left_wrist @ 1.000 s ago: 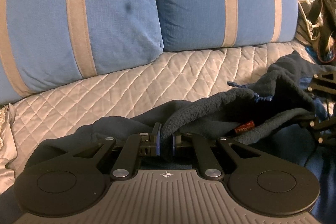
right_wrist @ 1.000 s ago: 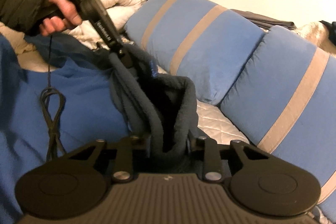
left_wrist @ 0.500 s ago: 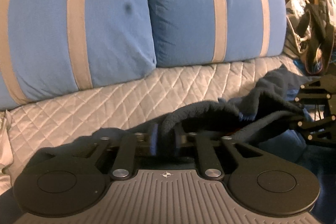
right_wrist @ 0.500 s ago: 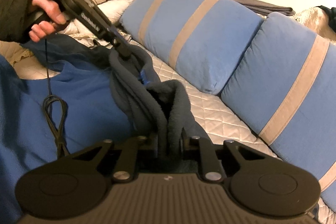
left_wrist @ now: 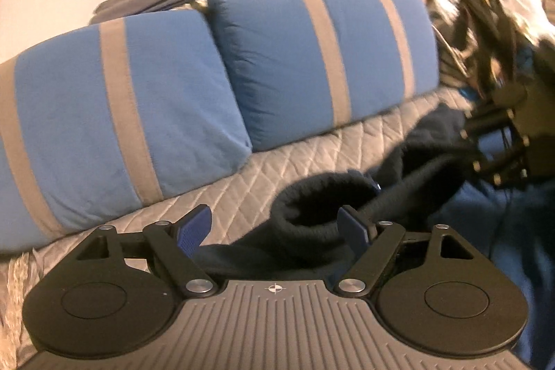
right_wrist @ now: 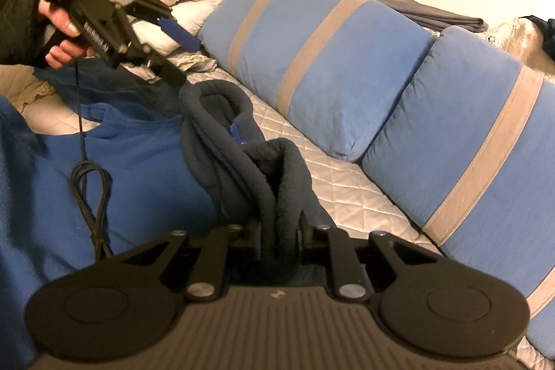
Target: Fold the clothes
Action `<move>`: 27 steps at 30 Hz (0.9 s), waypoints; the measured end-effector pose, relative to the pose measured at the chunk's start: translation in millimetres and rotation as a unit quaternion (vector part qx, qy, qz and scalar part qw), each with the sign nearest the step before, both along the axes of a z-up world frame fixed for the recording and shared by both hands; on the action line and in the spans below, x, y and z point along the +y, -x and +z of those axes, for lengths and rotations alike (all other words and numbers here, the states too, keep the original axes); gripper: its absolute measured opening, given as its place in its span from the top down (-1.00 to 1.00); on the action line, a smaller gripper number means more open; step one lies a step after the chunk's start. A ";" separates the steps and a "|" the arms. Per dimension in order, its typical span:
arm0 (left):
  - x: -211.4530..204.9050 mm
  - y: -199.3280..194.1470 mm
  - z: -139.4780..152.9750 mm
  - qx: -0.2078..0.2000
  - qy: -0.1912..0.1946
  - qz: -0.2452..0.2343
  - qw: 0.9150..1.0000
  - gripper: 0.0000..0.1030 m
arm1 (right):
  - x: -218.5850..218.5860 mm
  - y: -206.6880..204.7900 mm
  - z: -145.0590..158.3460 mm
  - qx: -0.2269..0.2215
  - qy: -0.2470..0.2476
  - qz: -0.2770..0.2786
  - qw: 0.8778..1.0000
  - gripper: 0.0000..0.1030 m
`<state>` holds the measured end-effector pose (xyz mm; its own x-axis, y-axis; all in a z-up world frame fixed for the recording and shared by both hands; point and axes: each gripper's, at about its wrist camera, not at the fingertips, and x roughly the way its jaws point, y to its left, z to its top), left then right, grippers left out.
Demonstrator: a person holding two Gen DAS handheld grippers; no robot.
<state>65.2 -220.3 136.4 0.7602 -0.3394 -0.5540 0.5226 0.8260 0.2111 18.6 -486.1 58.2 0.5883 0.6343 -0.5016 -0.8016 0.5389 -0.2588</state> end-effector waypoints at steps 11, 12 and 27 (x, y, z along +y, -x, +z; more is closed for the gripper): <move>-9.1 -9.7 -29.9 -0.013 -0.031 -0.069 0.997 -0.55 | -3.2 -3.7 5.7 0.005 0.013 0.016 1.000 0.65; -9.1 -11.0 -32.4 -0.016 -0.032 -0.074 0.997 -0.55 | -3.3 -4.7 6.2 0.006 0.014 0.018 1.000 0.65; -7.1 -48.7 -42.8 0.045 0.074 -0.138 0.987 0.33 | -7.4 -28.6 11.2 0.016 0.031 0.034 0.999 0.65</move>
